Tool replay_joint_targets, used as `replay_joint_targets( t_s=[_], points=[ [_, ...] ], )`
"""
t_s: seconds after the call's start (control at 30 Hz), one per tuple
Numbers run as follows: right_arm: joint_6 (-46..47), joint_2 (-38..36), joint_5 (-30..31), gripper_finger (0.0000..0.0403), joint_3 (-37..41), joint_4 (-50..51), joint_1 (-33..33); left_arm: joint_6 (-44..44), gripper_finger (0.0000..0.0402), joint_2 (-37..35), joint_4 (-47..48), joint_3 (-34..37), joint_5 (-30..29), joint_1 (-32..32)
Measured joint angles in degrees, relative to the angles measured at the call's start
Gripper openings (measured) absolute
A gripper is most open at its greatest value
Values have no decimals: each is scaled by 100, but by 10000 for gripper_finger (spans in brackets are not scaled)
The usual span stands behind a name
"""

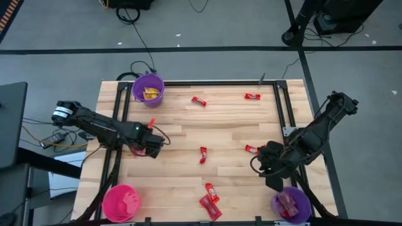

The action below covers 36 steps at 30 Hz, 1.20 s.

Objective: Sort candy by brand, put in halloween buckets
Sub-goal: Put the red candy into the bottom purple bucket

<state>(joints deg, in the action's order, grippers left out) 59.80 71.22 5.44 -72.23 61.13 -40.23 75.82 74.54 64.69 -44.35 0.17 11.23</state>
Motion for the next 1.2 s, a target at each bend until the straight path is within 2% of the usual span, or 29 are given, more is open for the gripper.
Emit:
replay_joint_targets(
  t_s=[0.13, 0.2, 0.33, 0.47, 0.57, 0.7, 0.8, 0.93, 1.17, 1.2],
  points=[
    [-40, 0, 1, 141, 0, 0, 126, -230, 275, 0, -706, 492, 555, 1],
    [-47, 0, 3, 141, 0, 0, 168, -154, 274, 2, -895, 671, 586, 1],
    [-80, 0, 2, 141, 0, -19, 239, -27, 273, 2, -675, 784, 571, 1],
    [-245, 0, -19, 141, 0, -93, 320, 91, 273, 2, -428, 794, 287, 1],
    [-331, 0, -17, 141, 0, -199, 402, 84, 273, 2, -625, 1001, 97, -20],
    [-390, 0, -17, 141, 0, -271, 472, -39, 272, -52, -1207, 1518, 521, -135],
    [-390, 2, -33, 141, 0, -284, 485, -64, 263, -59, -1336, 1590, 655, -163],
    [-390, 2, -60, 141, 0, -281, 485, -376, 211, -84, -1407, 1527, 644, -250],
    [-407, 2, -58, 135, 0, -280, 485, -712, 32, -61, -1684, 1285, 860, -405],
    [-435, 2, -56, 133, 0, -280, 485, -788, 19, -61, -1681, 1152, 893, -401]
  ],
)
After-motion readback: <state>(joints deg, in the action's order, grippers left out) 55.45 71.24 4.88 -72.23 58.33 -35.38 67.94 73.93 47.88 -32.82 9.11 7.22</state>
